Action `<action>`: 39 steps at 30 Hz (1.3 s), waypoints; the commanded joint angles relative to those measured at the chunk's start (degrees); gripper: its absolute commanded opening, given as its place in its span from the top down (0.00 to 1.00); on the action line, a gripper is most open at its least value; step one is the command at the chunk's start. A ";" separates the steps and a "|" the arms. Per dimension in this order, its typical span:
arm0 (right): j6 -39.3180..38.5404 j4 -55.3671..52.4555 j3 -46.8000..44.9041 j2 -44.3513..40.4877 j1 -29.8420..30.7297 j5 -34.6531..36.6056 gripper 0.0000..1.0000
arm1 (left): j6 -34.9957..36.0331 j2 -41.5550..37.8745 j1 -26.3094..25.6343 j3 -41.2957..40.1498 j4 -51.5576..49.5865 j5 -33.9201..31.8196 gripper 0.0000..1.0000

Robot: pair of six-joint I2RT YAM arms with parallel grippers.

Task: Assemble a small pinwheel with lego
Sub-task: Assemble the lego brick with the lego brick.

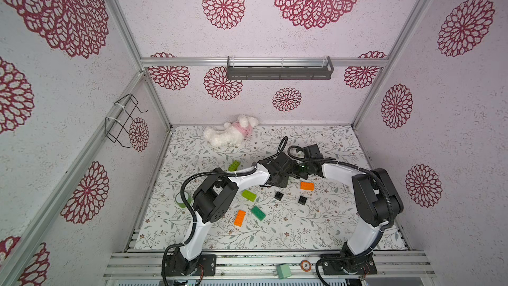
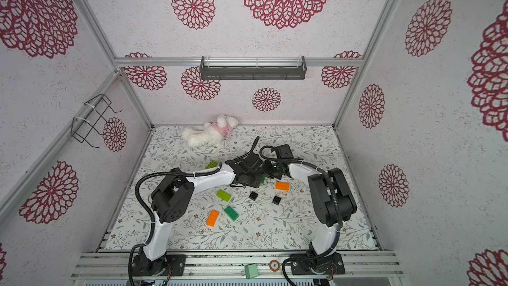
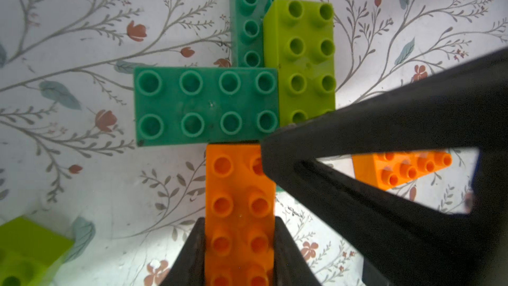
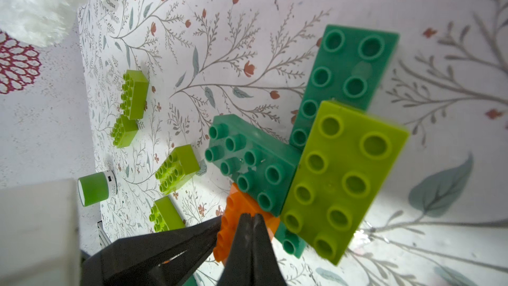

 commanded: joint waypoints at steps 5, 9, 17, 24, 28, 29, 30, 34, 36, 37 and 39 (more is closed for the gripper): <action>-1.47 -2.69 0.78 0.15 0.78 3.80 1.00 | 2.10 1.45 -0.91 0.99 -1.02 -1.11 0.71; -1.40 -2.36 -0.75 -0.04 0.80 4.32 1.00 | 1.96 1.61 -0.91 0.90 -0.69 -0.78 0.68; -1.39 -2.51 -3.10 -1.66 0.94 5.07 1.00 | 1.75 0.92 -0.77 0.20 0.41 -0.47 0.56; -1.26 -2.42 -3.89 -2.24 0.94 5.32 1.00 | 1.29 -0.01 -0.68 -0.91 1.37 -0.92 0.50; -1.12 -2.32 -3.74 -2.33 0.95 5.52 1.00 | 1.41 -0.70 -0.56 -2.05 1.73 -1.15 0.50; -1.09 -2.40 -3.66 -2.08 0.89 5.53 1.00 | 1.39 -0.81 -0.58 -2.36 1.75 -1.23 0.50; -1.10 -2.46 -3.64 -1.89 0.93 5.47 1.00 | 1.47 -1.06 -0.55 -2.64 1.68 -1.34 0.51; -1.16 -2.28 -3.52 -1.78 0.91 5.59 1.00 | 1.44 -2.48 -0.38 -4.67 3.45 -0.95 0.51; -1.11 -2.17 -3.18 -1.69 0.91 4.97 1.00 | 1.49 -3.47 -0.22 -5.78 5.03 0.48 0.49; -1.16 -2.09 -2.74 -1.69 0.95 4.64 1.00 | 1.41 -3.79 -0.07 -6.43 6.09 1.17 0.46; -1.01 -2.14 -1.98 -1.63 1.18 4.25 1.00 | 1.10 -5.11 0.39 -7.57 7.86 2.25 0.41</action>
